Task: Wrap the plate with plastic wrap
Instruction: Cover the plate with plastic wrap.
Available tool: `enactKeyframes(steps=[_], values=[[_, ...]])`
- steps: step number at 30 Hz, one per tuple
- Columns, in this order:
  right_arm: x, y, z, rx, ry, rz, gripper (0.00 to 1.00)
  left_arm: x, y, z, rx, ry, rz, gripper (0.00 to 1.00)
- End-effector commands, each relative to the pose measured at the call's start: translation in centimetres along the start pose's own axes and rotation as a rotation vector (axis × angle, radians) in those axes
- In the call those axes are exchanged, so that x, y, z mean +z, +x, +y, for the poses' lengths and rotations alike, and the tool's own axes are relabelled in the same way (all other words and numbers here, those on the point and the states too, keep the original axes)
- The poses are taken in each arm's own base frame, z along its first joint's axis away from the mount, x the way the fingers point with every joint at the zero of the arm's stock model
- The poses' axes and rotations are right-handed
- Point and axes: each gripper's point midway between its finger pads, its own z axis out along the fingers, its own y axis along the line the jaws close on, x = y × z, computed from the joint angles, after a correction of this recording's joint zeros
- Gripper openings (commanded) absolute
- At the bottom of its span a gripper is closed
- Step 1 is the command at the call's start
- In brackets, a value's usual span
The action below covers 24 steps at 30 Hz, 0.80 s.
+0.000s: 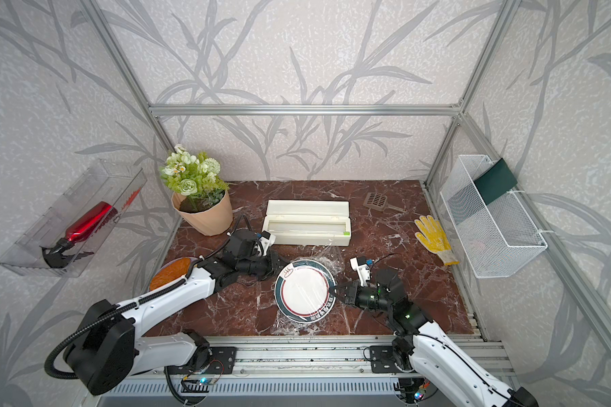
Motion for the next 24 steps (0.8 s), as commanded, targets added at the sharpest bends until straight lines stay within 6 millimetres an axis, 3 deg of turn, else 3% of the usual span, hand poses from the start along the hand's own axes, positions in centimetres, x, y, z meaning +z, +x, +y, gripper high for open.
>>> enactKeyframes(steps=[1,6,9,12,16,19,24], values=[[-0.9,-2.2,4.0,-0.088,-0.109,-0.090,0.00,-0.4,1.2,-1.3,-0.006,0.067,0.046,0.15],[-1.1,-2.4,4.0,-0.088,-0.109,-0.100,0.00,-0.6,1.5,-2.0,-0.012,0.118,0.054,0.15],[-1.3,-2.5,4.1,-0.090,-0.100,-0.102,0.00,-1.9,1.0,-0.5,0.014,0.003,0.006,0.15],[-1.8,-2.6,4.0,-0.106,-0.073,-0.105,0.00,-5.4,-0.4,2.8,0.033,-0.225,-0.124,0.17],[-2.2,-2.5,3.8,-0.120,-0.047,-0.093,0.00,-11.5,-2.0,4.8,0.124,-0.476,-0.261,0.22],[-1.8,-2.0,3.6,-0.130,-0.042,-0.044,0.00,-13.6,-2.1,2.6,0.200,-0.473,-0.278,0.27],[-1.7,-1.5,3.9,-0.169,-0.037,0.014,0.00,-12.3,-0.6,-4.6,0.247,-0.122,-0.173,0.46]])
